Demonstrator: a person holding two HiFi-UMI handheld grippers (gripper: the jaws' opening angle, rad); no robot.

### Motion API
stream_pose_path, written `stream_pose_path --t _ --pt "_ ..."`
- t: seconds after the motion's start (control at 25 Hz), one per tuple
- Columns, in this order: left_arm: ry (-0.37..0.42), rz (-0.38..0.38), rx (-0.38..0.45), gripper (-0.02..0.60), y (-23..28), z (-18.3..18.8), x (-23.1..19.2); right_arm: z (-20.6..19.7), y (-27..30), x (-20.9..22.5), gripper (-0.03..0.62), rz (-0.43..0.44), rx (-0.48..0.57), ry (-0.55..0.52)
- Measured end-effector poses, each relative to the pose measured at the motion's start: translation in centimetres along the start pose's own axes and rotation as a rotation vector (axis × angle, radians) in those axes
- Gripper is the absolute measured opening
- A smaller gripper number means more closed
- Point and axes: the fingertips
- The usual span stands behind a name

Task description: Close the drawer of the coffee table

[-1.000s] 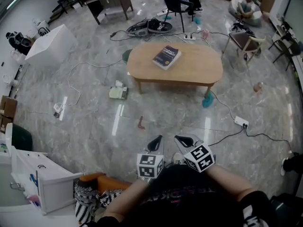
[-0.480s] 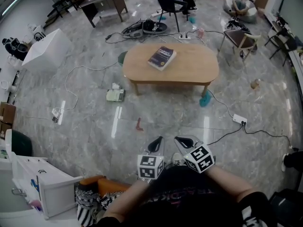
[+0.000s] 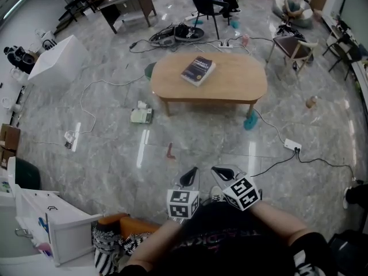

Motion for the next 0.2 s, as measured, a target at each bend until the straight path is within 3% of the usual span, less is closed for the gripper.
stream_pose_path --t 0.2 --pt "0.0 0.002 -0.001 0.006 -0.14 -0.38 -0.22 -0.3 0.24 -0.23 0.002 0.003 -0.001 -0.005"
Point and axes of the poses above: the fingertips, and each gripper's own axes: y forward along the fingers, x to its right, z out of its top, and after that the axes turned 12 degrees about x, right-handed
